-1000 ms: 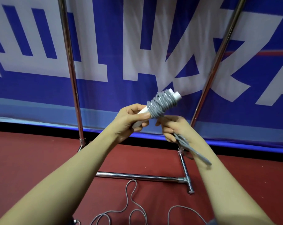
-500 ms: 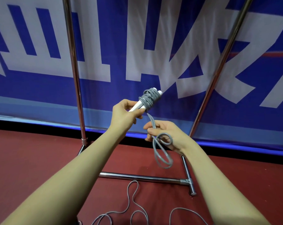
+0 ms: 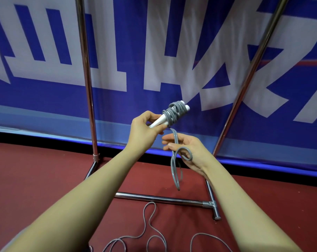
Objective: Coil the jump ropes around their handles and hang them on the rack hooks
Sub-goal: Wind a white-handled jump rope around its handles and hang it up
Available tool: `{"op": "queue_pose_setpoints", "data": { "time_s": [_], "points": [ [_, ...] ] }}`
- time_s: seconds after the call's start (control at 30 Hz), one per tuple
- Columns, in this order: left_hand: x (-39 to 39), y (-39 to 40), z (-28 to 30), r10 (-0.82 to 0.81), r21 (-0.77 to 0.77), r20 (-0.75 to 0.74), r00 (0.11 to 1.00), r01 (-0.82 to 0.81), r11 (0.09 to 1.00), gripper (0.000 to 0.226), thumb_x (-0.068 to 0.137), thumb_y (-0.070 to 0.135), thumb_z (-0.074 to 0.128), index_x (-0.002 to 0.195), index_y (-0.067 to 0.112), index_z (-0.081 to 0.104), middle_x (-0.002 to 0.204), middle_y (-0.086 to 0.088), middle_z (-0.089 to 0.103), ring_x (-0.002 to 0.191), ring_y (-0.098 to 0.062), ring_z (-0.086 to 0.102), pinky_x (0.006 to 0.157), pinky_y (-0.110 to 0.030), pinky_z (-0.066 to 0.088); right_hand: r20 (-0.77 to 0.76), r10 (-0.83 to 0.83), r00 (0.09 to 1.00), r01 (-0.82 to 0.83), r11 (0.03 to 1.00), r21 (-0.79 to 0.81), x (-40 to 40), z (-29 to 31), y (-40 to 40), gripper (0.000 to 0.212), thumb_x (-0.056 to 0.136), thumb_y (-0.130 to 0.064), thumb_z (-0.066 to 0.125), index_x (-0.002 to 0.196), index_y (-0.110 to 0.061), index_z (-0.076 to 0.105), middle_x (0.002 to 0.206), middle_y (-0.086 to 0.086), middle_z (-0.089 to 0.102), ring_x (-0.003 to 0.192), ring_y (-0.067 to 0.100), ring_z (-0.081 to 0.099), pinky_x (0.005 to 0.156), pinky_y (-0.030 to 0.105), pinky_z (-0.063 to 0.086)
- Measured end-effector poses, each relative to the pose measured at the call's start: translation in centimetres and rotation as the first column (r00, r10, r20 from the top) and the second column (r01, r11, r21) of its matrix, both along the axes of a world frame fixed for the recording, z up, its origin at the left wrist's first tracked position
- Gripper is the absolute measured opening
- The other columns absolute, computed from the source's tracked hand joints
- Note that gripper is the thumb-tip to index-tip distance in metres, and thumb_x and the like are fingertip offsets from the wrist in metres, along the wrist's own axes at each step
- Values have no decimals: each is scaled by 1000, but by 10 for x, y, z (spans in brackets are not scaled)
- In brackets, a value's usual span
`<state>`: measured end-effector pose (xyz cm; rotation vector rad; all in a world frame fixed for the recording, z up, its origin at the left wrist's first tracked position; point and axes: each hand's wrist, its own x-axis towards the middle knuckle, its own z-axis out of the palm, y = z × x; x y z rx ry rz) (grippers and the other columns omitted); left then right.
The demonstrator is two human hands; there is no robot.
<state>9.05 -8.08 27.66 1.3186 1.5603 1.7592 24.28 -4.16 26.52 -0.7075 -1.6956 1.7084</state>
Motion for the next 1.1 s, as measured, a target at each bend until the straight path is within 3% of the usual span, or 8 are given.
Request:
{"op": "queue_pose_setpoints", "data": {
  "time_s": [0.23, 0.33, 0.47, 0.67, 0.87, 0.93, 1.03, 1.1],
  "points": [
    [-8, 1, -15, -26, -57, -157, 987, 17, 998, 15, 80, 0, 73, 79, 12, 64, 83, 2, 70, 55, 3, 58, 59, -13, 47, 151, 166, 974, -173, 984, 32, 6, 7, -7, 14, 91, 4, 53, 99, -2, 64, 70, 7, 67, 48, 11, 49, 54, 22, 39],
    [-16, 3, -21, -49, -81, -224, 973, 32, 996, 15, 79, 2, 75, 81, 13, 66, 88, -6, 73, 59, -5, 60, 66, -25, 53, 149, 113, 982, -123, 991, 56, 12, 12, -3, 11, 91, -5, 56, 94, -2, 67, 64, 7, 63, 48, 10, 47, 55, 25, 35],
    [-20, 6, -26, -105, -222, -368, 924, 23, 975, 14, 75, 22, 79, 86, 27, 72, 78, 11, 70, 74, -17, 65, 75, -40, 54, 240, 54, 969, -94, 983, 160, 18, 19, 3, 19, 87, -12, 66, 91, 6, 69, 54, 3, 57, 52, 9, 47, 55, 18, 39],
    [-23, 3, -17, -342, -493, -568, 749, 24, 870, 19, 74, 25, 79, 90, 32, 73, 73, 15, 62, 74, -14, 57, 72, -31, 49, 469, -169, 867, -52, 905, 422, 24, 21, 9, 20, 88, -16, 66, 72, -4, 72, 57, 6, 56, 57, 13, 45, 60, 28, 38],
    [-18, -7, -4, -521, -568, -434, 735, 226, 792, 20, 73, 7, 79, 87, 20, 76, 59, 11, 62, 52, -4, 51, 53, -14, 41, 492, -355, 795, -32, 786, 618, 23, 16, 13, 14, 86, -23, 68, 77, -14, 74, 52, -10, 57, 51, 2, 45, 61, 32, 41],
    [-18, -10, -1, -536, -541, -378, 755, 290, 789, 20, 74, 4, 79, 90, 16, 76, 66, 0, 67, 52, -6, 51, 51, -15, 40, 457, -308, 834, 2, 831, 556, 24, 16, 11, 16, 89, -20, 65, 80, -11, 73, 61, -5, 64, 59, 3, 53, 67, 35, 46],
    [-17, -11, 4, -483, -463, -319, 815, 311, 830, 25, 73, 2, 79, 93, 16, 76, 70, -6, 69, 53, -8, 53, 52, -19, 44, 339, -290, 895, 126, 893, 431, 26, 17, 11, 16, 91, -17, 61, 81, -10, 71, 78, 2, 72, 77, 21, 65, 81, 38, 51],
    [-15, -11, 6, -399, -356, -250, 882, 299, 885, 31, 70, -1, 81, 95, 14, 73, 73, -9, 70, 57, -10, 60, 60, -22, 50, 228, -355, 906, 236, 874, 425, 25, 18, 12, 15, 91, -14, 61, 81, -10, 71, 74, -2, 72, 74, 15, 65, 78, 34, 51]
  ]
}}
